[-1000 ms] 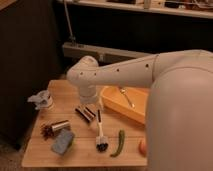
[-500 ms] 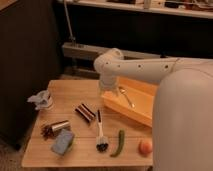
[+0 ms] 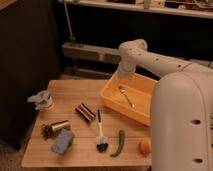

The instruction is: Place fork in table surface

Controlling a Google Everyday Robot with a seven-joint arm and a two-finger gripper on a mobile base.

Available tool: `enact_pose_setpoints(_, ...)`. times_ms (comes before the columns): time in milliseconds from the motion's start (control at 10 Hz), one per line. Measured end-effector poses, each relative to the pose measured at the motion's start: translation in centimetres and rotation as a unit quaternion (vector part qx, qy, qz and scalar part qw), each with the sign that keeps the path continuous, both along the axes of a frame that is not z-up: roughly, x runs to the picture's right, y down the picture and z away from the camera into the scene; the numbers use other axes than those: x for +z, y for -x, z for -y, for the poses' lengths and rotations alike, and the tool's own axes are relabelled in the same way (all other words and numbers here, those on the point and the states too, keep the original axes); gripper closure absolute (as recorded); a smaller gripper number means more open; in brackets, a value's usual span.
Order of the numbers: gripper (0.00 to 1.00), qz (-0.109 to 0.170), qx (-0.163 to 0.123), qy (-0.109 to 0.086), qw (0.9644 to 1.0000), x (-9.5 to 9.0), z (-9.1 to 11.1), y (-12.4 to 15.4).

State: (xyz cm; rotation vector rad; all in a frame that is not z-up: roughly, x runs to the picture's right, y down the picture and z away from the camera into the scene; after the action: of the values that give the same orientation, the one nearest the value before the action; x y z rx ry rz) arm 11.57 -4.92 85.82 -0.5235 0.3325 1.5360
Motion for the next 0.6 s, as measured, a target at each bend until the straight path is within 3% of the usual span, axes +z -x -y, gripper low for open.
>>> enact_pose_setpoints(200, 0.35, 0.005, 0.005, -0.001, 1.0, 0.85, 0.87, -1.85)
enact_pose_setpoints(600, 0.35, 0.007, 0.003, 0.002, 1.0, 1.04, 0.53, -1.86)
